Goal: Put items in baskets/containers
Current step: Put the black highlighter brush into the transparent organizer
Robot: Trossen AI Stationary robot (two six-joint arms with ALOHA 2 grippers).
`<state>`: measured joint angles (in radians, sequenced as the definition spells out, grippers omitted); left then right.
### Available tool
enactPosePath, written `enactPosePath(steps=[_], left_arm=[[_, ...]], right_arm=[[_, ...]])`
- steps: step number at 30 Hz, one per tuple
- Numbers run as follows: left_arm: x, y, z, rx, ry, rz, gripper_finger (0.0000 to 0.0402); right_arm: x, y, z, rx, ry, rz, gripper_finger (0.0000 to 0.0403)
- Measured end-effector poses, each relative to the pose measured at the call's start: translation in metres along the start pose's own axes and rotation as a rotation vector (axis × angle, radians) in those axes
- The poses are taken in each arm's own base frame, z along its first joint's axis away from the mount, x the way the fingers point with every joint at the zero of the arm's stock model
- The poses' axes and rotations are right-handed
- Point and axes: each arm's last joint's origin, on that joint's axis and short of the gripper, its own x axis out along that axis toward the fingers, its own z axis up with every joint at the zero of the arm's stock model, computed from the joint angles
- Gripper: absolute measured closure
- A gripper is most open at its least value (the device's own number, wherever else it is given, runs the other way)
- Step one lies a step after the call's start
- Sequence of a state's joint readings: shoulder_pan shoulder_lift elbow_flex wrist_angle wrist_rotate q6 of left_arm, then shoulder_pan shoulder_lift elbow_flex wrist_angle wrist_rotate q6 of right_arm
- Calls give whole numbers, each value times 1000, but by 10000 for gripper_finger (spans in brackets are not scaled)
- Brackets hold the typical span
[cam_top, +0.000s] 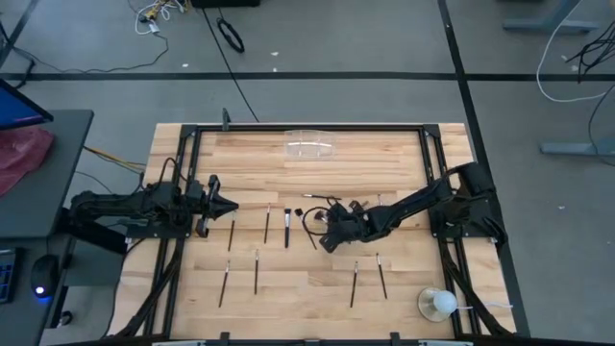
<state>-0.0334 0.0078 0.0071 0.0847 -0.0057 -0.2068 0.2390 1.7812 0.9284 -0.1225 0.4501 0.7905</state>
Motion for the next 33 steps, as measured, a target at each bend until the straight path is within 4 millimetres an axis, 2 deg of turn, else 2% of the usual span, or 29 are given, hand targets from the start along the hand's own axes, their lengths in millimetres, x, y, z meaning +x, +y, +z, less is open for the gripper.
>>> enactPosePath(steps=[6, 12, 15, 18, 20, 25, 29, 33], left_arm=[[0, 0, 0, 0, 0, 0, 378], [0, 0, 0, 0, -5, 0, 378], [0, -1, 6, 11, -64, -7, 378], [-1, -2, 14, -20, -153, 1, 378], [-1, -1, 16, -60, -174, 24, 378], [5, 4, 11, 31, -123, 172, 377], [18, 3, 6, 61, -63, 127, 348], [34, 2, 3, 92, -59, 81, 282]], right_arm=[[-20, 7, 21, -98, -275, 201, 395], [-24, -16, 6, -77, -562, 445, 396], [-28, -29, -2, -80, -658, 467, 396], [-34, -35, -4, -92, -742, 487, 396], [-38, -35, -2, -107, -791, 494, 396], [-45, -29, 9, -168, -889, 519, 396], [-51, -18, 23, -213, -956, 535, 396], [-57, -8, 38, -262, -1019, 528, 396]])
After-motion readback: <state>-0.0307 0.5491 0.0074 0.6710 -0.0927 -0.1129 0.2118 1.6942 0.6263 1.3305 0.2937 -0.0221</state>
